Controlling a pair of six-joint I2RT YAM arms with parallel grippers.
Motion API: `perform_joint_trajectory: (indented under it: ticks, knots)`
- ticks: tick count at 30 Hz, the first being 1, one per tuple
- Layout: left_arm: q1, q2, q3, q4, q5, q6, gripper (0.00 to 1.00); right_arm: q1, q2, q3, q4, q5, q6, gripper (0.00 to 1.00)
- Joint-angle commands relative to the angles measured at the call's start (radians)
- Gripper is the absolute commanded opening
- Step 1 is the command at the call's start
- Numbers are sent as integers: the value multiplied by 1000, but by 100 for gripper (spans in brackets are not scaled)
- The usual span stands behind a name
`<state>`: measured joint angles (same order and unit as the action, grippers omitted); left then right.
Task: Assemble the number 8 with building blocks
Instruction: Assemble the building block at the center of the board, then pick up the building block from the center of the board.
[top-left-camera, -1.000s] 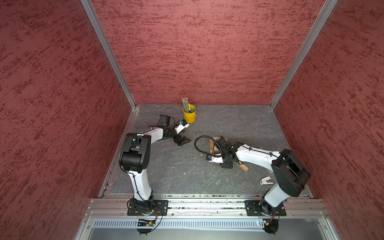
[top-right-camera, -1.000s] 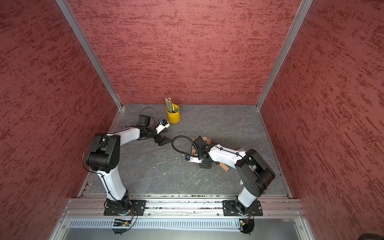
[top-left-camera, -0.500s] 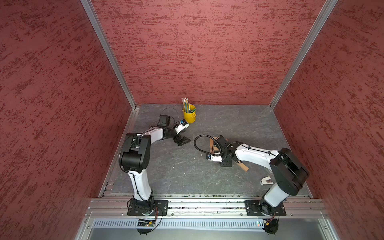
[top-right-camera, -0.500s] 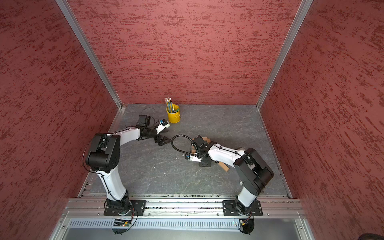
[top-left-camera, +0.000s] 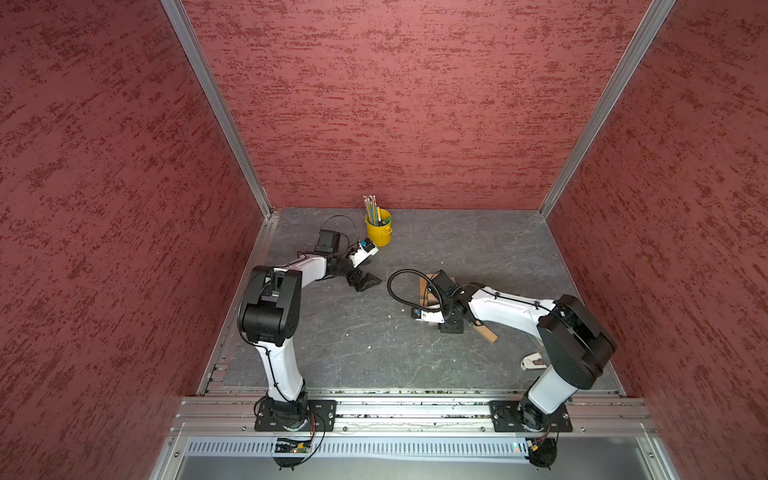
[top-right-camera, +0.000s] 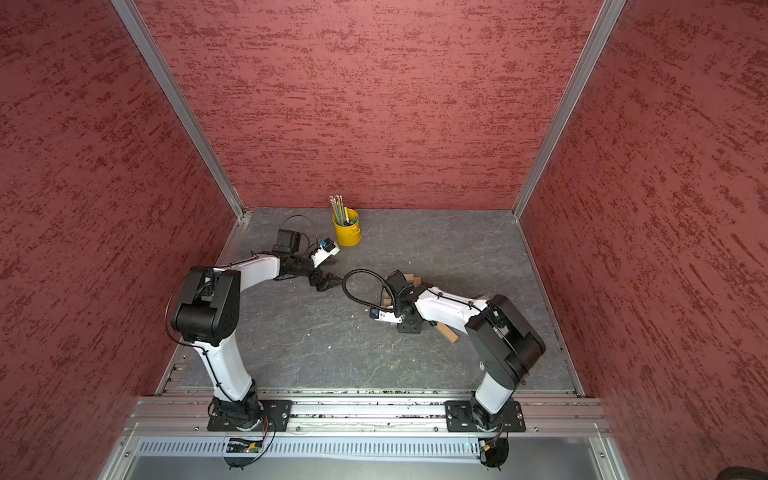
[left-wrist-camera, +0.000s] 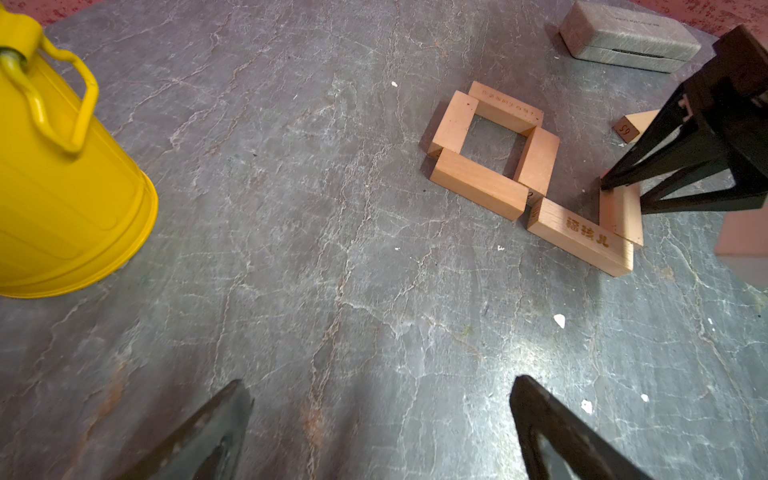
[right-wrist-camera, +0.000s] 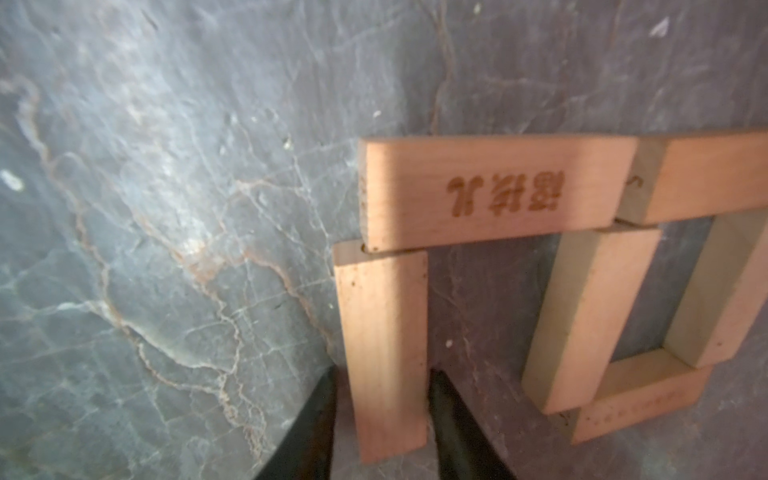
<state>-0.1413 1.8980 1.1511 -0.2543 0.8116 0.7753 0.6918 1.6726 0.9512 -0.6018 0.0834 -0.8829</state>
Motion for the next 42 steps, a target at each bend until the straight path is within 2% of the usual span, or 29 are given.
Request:
perform_joint_trajectory:
  ticks: [1,6,9,10,11,15,20,22,24,26,30,33,37,42]
  knots:
    - [5,-14,9,0,29,-1,99,-4,5,13,21,-2,-41,51]
    - [5,-13,10,-2,29,-1,99,-5,-3,6,40,26,-21,60]
    - [3,-13,10,-5,27,1,99,-6,-13,4,55,53,8,77]
    - [3,-13,11,-4,26,0,99,-12,-24,11,59,54,29,97]
    - [2,-13,12,-5,24,1,100,-18,-38,17,62,50,56,99]
    - [-1,-10,15,-8,18,0,99,-29,-184,11,112,108,189,99]
    - [-6,-10,12,-8,12,4,99,-29,-444,2,185,292,521,99]
    - [-4,-12,11,-5,13,4,99,-29,-512,21,117,358,643,99]
    - [-4,-14,7,-4,15,4,99,-38,-536,45,11,355,712,99]
    - [-4,-14,7,-3,13,4,100,-54,-507,57,-124,283,725,99]
    - [-11,-12,9,-3,3,5,99,-58,-416,14,-307,240,703,80]
    - [-12,-13,7,-3,1,5,100,-82,-450,-69,-353,194,640,80]
    - [-12,-17,3,2,1,5,100,-223,-520,-126,-405,37,546,79]
    - [-11,-16,2,4,1,3,99,-363,-460,-122,-439,-84,455,77]
